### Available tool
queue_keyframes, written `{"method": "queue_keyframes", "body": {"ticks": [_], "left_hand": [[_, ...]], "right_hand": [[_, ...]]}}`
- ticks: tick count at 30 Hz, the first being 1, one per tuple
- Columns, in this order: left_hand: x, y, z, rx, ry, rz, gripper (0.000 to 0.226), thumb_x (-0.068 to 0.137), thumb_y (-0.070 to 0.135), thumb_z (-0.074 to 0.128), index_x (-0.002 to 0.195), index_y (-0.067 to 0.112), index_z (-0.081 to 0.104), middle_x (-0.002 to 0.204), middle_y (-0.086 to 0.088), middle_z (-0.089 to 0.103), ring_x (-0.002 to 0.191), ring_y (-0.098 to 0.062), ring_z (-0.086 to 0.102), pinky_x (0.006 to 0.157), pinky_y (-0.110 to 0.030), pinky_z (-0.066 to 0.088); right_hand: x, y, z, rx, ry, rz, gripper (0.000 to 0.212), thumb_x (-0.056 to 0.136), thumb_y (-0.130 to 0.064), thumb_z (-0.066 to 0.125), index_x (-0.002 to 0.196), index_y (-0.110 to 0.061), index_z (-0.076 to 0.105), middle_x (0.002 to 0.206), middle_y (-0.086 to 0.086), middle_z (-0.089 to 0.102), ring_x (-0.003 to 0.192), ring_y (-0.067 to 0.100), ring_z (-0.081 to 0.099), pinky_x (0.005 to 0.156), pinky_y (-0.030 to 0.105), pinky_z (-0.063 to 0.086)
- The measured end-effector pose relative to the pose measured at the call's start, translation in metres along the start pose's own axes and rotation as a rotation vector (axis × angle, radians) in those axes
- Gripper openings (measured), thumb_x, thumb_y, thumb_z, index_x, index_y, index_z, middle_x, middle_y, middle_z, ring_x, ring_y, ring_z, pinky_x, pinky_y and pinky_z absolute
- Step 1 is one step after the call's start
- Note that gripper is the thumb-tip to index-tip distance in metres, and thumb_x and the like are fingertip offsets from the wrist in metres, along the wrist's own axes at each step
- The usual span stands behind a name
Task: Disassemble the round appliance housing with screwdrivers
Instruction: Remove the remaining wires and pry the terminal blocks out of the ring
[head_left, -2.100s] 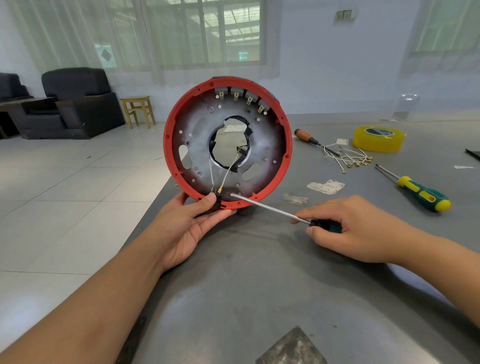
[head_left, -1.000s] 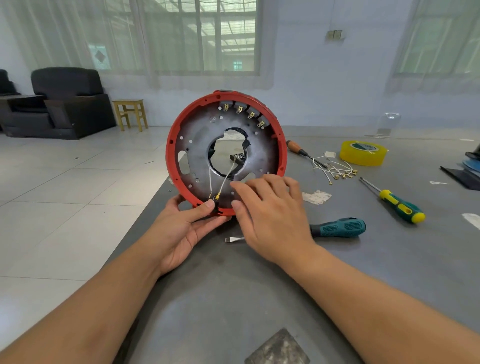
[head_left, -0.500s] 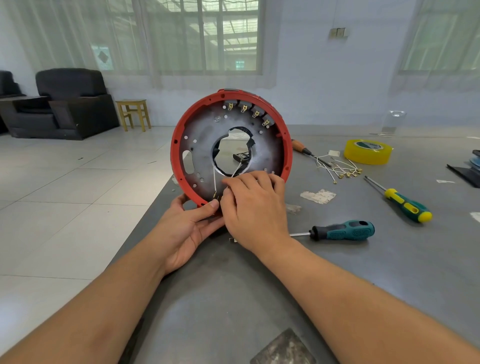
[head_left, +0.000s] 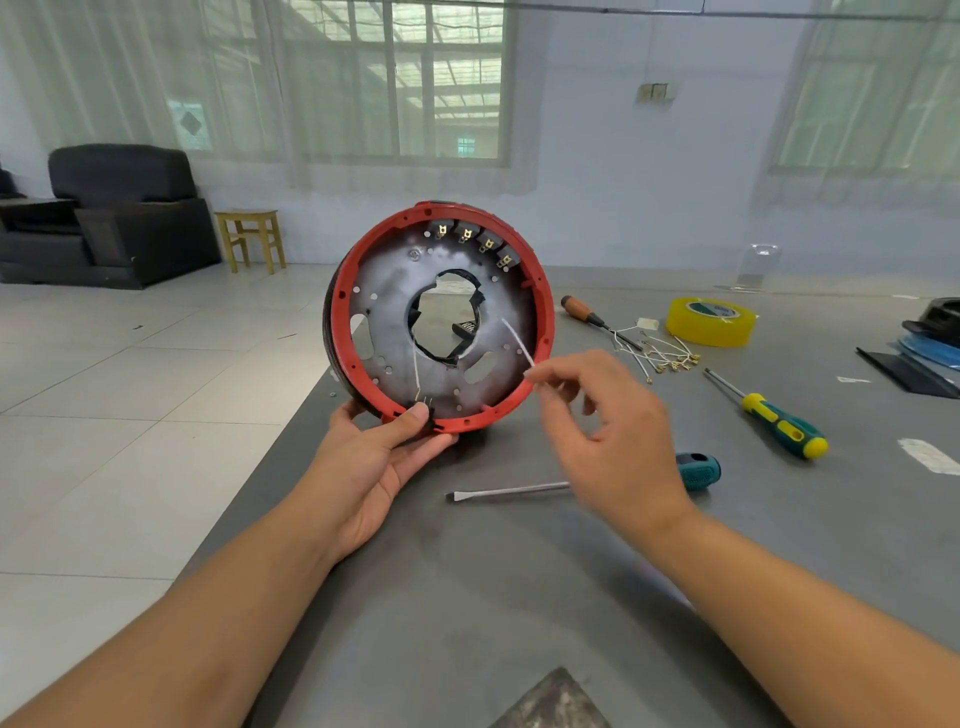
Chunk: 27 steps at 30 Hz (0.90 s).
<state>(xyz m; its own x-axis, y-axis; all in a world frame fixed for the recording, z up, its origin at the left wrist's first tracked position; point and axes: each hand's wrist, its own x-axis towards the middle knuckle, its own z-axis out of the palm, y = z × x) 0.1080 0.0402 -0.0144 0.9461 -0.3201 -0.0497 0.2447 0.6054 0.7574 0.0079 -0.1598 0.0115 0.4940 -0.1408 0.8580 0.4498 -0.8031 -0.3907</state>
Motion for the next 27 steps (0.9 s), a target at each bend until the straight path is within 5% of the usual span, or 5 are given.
{"method": "queue_keyframes", "body": {"ticks": [6, 10, 16, 27], "left_hand": [[0.008, -0.013, 0.017, -0.044, 0.087, 0.068, 0.063, 0.094, -0.010, 0.068, 0.145, 0.013, 0.039, 0.130, -0.023, 0.070, 0.102, -0.038, 0.078, 0.080, -0.046, 0.067], [0.015, -0.015, 0.024, -0.037, 0.101, 0.090, 0.058, 0.095, -0.008, 0.069, 0.141, 0.013, 0.041, 0.133, -0.023, 0.067, 0.102, -0.035, 0.078, 0.084, -0.048, 0.066], [0.023, -0.019, 0.026, -0.011, 0.122, 0.121, 0.047, 0.095, -0.006, 0.070, 0.121, 0.024, 0.045, 0.133, -0.024, 0.067, 0.107, -0.035, 0.077, 0.086, -0.047, 0.065], [0.038, -0.020, 0.018, 0.004, 0.106, 0.154, 0.063, 0.094, -0.004, 0.071, 0.143, 0.021, 0.040, 0.132, -0.024, 0.068, 0.104, -0.036, 0.078, 0.087, -0.047, 0.065]], "right_hand": [[0.026, 0.055, -0.050, -0.006, 0.093, 0.339, 0.019, 0.098, -0.017, 0.063, 0.102, -0.033, 0.073, 0.093, -0.010, 0.067, 0.076, 0.008, 0.056, 0.066, 0.025, 0.044], [0.052, 0.101, -0.044, -0.250, -0.213, 0.500, 0.018, 0.097, -0.026, 0.062, 0.111, -0.032, 0.072, 0.105, -0.010, 0.069, 0.084, 0.005, 0.059, 0.074, 0.026, 0.045], [0.093, 0.144, 0.003, -0.570, -0.746, 0.529, 0.042, 0.097, -0.034, 0.060, 0.136, -0.020, 0.065, 0.131, 0.003, 0.068, 0.117, 0.024, 0.062, 0.099, 0.034, 0.050], [0.124, 0.188, 0.055, -0.804, -0.933, 0.517, 0.039, 0.105, -0.031, 0.045, 0.133, -0.013, 0.065, 0.135, 0.013, 0.063, 0.124, 0.032, 0.058, 0.103, 0.039, 0.047]]}}
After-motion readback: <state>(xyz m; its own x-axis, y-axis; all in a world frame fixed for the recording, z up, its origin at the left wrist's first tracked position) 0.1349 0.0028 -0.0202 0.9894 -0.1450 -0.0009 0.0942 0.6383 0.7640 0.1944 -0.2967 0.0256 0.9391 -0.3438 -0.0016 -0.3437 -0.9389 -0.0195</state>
